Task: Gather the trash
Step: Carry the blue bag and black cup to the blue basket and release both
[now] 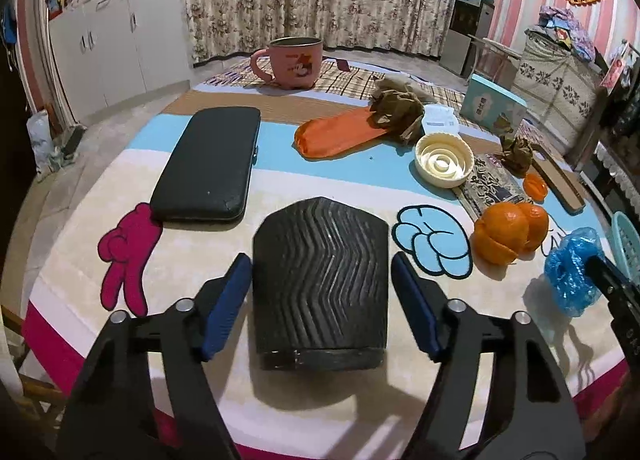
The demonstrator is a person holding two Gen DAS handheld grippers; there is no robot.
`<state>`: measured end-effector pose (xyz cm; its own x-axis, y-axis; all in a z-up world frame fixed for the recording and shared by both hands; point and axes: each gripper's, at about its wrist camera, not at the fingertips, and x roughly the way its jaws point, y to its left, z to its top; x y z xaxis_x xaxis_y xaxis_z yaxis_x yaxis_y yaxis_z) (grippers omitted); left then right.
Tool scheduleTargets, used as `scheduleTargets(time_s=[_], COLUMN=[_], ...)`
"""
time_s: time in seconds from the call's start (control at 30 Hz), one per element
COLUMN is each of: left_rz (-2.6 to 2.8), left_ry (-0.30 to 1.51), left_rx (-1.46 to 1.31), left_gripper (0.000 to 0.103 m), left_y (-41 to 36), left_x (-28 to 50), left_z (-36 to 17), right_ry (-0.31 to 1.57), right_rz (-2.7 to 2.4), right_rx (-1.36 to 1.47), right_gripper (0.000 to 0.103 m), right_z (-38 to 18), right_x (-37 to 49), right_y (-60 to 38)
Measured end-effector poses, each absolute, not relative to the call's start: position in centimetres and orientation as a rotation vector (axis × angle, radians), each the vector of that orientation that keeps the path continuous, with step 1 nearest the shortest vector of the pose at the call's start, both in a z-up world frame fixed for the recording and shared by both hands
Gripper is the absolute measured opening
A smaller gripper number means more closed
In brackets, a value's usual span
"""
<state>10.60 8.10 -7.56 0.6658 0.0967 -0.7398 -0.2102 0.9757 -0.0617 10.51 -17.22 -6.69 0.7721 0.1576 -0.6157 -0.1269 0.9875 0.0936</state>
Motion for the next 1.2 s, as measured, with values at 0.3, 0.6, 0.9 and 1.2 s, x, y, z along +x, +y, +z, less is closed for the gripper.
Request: scheduleTargets(time_s=[0.3,0.6,0.9,1.2], left_rz=[0.14,0.109,0.039,-0.128], left_ry=[0.812,0.761,0.635,0.586], left_rx=[-0.149,-0.141,-0.068,-0.043], left_gripper=[0.067,0.067,0.067,0.067], left_y=[7.6,6.3,1.3,-8.2], left_x=[10.4,9.4,9.1,11.6], left_z=[-7.3,-5.8,-0.6,1.3], right_ry=[0.664,0.65,0.594,0.537], right_rz=[0.121,0.109,0.058,-0.084], right_rx=[0.061,0.095,0.078,0.057], right_gripper=[0.017,0.017,0.017,0.017], right_z=[-6.5,-5.4,-2.1,0.3], right_x=[10.4,10.3,10.3,9.3], right_y=[-18.5,-20.1,-25.1,-34.7])
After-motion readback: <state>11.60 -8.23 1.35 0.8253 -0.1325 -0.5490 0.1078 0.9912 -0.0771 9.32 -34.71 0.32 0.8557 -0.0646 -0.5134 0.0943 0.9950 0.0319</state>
